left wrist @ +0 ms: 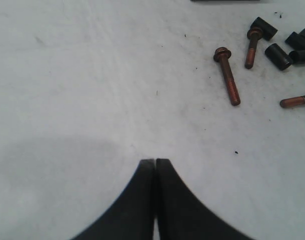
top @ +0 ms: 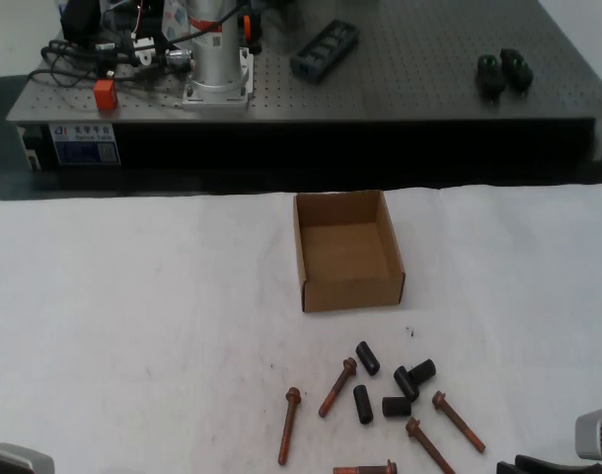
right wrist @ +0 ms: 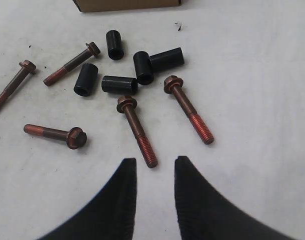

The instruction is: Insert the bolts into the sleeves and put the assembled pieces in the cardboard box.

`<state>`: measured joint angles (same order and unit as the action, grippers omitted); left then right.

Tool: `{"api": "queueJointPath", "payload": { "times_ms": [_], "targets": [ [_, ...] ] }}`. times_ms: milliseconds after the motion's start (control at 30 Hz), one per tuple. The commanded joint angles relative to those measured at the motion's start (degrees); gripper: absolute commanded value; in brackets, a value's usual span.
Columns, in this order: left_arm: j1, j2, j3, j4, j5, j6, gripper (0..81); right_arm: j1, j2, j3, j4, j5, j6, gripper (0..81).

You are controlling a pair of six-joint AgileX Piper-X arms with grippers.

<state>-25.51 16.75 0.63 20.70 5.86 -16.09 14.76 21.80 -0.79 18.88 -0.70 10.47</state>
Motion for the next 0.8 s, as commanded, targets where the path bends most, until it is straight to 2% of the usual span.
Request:
{"api": "queueJointPath", "payload": {
  "times_ms": [0,567,700,767],
  "targets": [
    [0.26,-0.51,-0.63,-0.62,-0.6,-0.25,0.6,-0.26,-0.47,0.05,-0.31,0.11,0.23,20.4],
    [0.26,-0.51,-0.63,-0.62,-0.6,-0.25,0.6,-0.26,-0.47,0.05,-0.31,0.09,0.23,20.7],
    [0.26,-0.51,-0.63,-1.64,0.69,-0.49,0.4,-0.26,-0.47,0.05,-0.31,-0.84,6.44,20.8],
    [0.26,-0.51,-0.63,-3.14,1.9,-0.69,5.7,-0.26,-0.47,0.05,-0.31,-1.6,8.28,21.0]
  ]
}}
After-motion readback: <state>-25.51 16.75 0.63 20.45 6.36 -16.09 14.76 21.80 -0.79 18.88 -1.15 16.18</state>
